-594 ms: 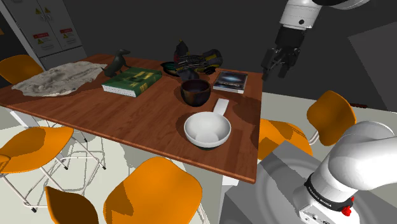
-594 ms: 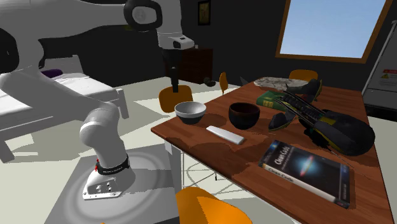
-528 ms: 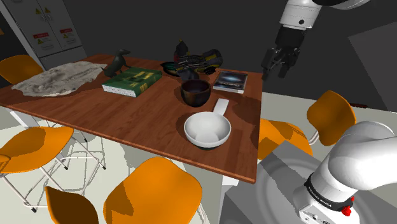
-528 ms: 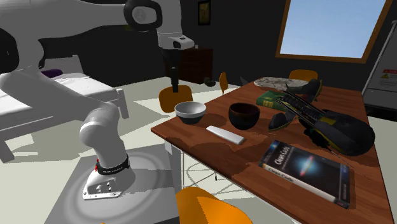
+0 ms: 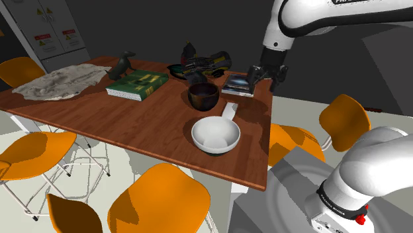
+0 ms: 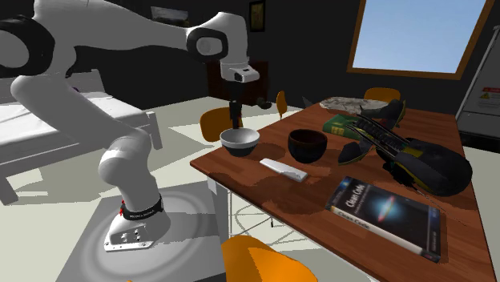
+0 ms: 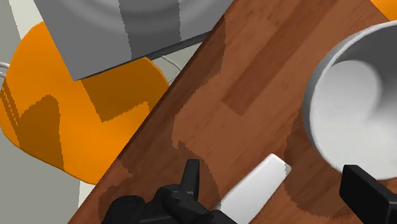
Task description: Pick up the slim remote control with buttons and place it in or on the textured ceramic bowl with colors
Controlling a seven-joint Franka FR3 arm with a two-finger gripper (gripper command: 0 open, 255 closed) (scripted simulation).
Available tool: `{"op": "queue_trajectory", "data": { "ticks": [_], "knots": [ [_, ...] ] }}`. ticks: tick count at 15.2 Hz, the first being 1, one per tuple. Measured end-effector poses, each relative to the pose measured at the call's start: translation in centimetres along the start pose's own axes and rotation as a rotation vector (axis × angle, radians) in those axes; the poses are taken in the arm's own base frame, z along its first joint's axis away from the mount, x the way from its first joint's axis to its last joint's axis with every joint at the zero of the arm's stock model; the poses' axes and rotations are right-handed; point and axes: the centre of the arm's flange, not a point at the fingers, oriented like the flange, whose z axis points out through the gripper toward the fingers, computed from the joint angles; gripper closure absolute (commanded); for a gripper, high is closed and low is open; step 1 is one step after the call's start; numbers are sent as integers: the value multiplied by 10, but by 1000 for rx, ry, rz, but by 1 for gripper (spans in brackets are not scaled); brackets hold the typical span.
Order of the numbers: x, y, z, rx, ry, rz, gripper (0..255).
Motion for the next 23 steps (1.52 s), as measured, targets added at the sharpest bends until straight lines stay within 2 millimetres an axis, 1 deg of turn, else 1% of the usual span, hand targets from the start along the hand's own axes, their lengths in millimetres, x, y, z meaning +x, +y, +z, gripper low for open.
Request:
{"op": "queue_trajectory", "data": {
  "ticks": [3,4,5,9,10,12,15,17,19,21,23],
  "knots": [
    [28,-15,30,-15,5,100,0],
    [35,-18,38,-20,7,133,0],
    [42,-25,47,-25,8,165,0],
    [79,-36,82,-45,15,299,0],
    [92,-38,91,-50,17,333,0],
    [108,-42,114,-61,19,398,0],
    [136,-42,140,-75,24,499,0],
    [156,-39,159,-86,26,565,0],
    [169,-36,177,-95,29,624,0],
    [177,-35,188,-97,31,644,0],
    [177,-34,200,-98,31,650,0]
  ]
}}
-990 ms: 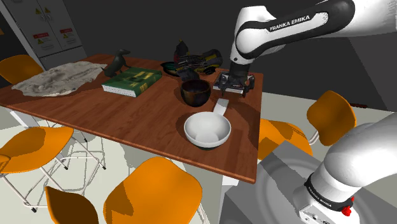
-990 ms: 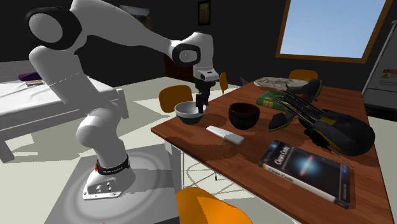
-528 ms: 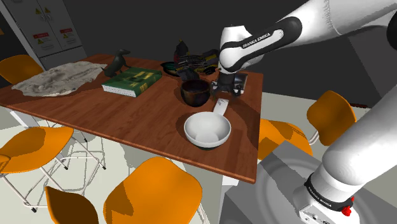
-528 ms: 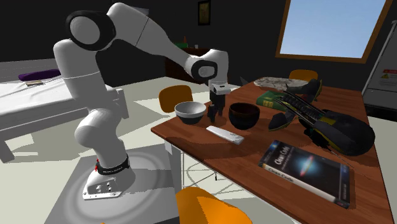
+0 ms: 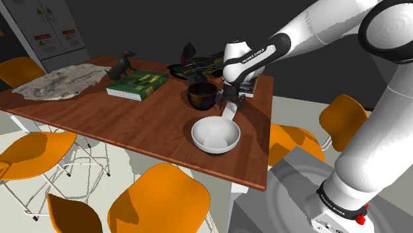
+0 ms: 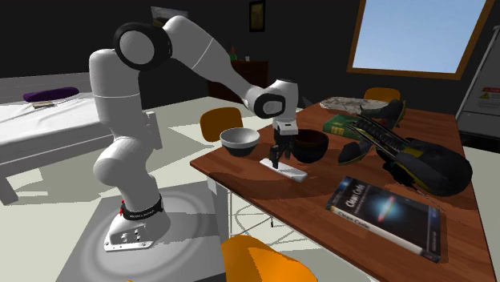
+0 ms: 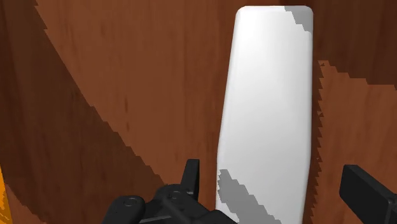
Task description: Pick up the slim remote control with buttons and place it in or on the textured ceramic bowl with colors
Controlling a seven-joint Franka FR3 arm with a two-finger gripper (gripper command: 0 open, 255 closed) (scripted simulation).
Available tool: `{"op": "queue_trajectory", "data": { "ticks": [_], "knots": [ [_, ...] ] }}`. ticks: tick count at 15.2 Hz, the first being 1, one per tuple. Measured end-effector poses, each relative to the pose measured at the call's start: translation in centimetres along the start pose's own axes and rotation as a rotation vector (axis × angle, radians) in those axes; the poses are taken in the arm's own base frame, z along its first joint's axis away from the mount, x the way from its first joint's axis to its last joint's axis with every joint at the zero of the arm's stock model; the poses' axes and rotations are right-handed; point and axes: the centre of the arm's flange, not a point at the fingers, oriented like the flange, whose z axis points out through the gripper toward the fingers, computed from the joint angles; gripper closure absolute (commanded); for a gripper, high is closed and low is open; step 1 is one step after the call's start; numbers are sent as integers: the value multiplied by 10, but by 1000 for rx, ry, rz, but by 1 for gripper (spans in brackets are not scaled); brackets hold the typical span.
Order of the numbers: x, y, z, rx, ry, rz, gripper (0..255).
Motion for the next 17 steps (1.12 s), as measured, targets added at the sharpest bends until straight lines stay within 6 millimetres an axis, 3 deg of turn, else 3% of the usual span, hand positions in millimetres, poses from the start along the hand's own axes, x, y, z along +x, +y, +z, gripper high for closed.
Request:
{"op": "queue_trajectory", "data": {
  "ticks": [4,10,11,17],
  "knots": [
    [0,0,21,0,0,1,0],
    [0,-1,25,0,0,2,0],
    [0,-1,25,0,0,2,255],
    [0,-1,25,0,0,2,255]
  ]
}}
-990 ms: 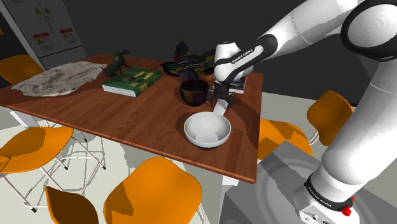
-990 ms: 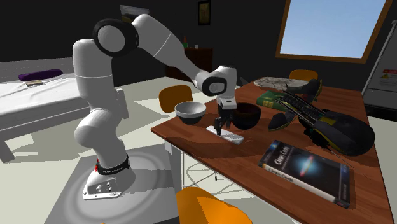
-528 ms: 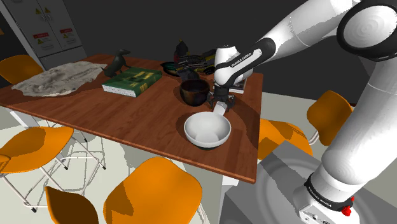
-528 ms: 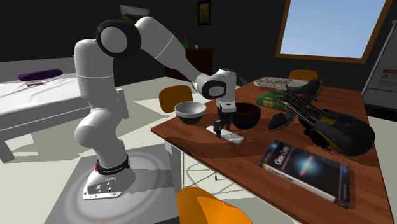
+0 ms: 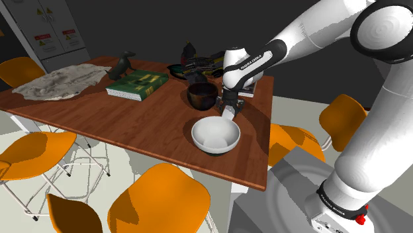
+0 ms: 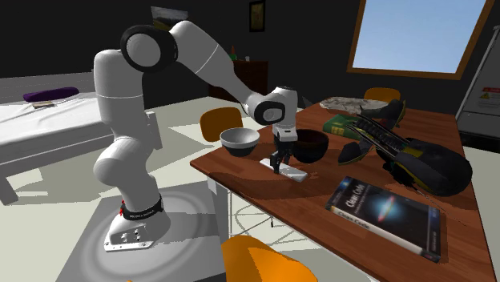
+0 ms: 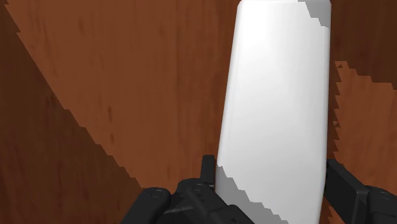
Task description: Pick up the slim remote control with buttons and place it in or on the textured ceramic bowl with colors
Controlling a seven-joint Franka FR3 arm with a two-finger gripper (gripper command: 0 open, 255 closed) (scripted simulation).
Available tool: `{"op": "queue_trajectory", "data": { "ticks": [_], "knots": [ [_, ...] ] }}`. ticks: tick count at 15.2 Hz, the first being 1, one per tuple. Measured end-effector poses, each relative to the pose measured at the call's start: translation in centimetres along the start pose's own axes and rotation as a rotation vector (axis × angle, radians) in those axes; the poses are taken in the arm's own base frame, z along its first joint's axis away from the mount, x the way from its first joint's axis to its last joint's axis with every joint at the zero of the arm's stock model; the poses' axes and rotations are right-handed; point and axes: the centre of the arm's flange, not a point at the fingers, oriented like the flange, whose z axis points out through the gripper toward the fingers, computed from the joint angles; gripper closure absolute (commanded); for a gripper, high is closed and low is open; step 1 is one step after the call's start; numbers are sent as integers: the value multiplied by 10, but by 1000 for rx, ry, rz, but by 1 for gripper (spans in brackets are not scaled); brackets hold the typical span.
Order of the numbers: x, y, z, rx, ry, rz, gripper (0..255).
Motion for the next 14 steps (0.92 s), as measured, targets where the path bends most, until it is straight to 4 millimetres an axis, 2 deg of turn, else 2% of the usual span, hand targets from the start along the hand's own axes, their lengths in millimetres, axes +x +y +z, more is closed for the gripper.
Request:
{"op": "queue_trajectory", "data": {
  "ticks": [5,14],
  "knots": [
    [0,0,-3,0,0,0,255],
    [0,-1,-47,0,0,0,255]
  ]
}}
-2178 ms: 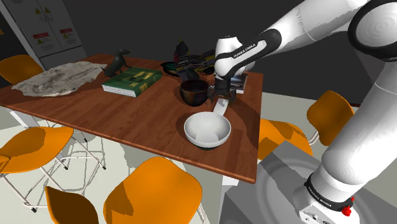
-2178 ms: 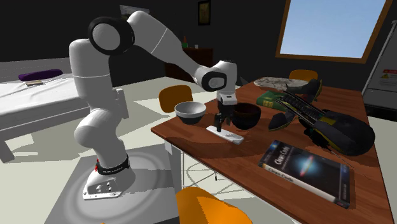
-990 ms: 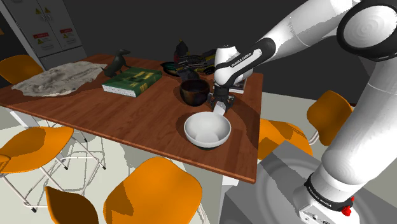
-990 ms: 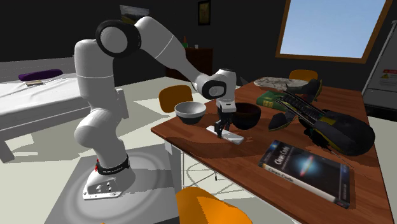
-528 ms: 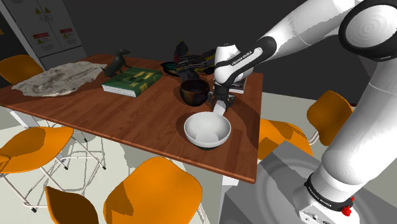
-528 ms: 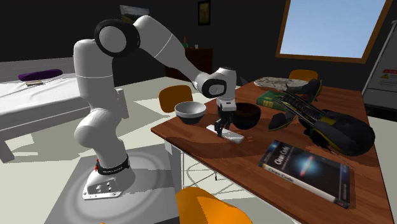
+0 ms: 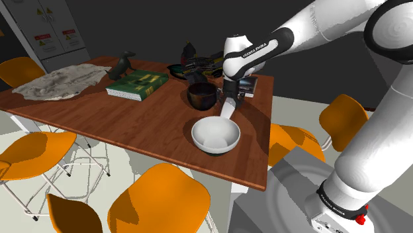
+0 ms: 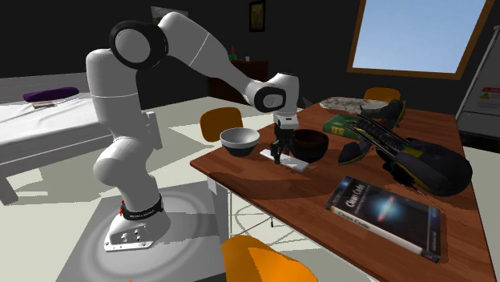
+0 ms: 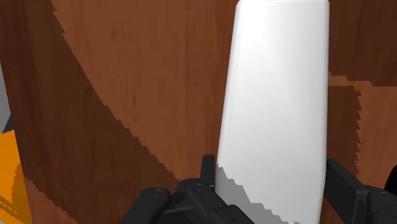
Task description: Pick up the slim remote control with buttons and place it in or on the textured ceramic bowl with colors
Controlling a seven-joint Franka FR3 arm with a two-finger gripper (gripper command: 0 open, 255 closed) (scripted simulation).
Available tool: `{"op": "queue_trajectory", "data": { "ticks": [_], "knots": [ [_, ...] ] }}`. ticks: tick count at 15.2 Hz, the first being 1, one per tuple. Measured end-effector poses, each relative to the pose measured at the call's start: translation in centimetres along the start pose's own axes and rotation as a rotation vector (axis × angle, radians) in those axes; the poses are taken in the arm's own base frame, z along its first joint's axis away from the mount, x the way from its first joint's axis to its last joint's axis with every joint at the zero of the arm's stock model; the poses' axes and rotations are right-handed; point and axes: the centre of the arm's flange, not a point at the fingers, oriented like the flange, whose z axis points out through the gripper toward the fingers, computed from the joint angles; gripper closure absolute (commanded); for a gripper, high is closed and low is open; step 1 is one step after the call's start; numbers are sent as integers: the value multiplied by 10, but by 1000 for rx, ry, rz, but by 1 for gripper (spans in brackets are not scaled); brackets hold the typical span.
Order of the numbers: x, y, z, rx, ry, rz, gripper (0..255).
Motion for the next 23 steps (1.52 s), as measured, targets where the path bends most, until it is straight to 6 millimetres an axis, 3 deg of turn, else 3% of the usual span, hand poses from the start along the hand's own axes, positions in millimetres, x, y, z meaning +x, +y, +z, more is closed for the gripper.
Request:
{"op": "queue_trajectory", "data": {
  "ticks": [23],
  "knots": [
    [1,-1,-121,0,0,0,255]
  ]
}}
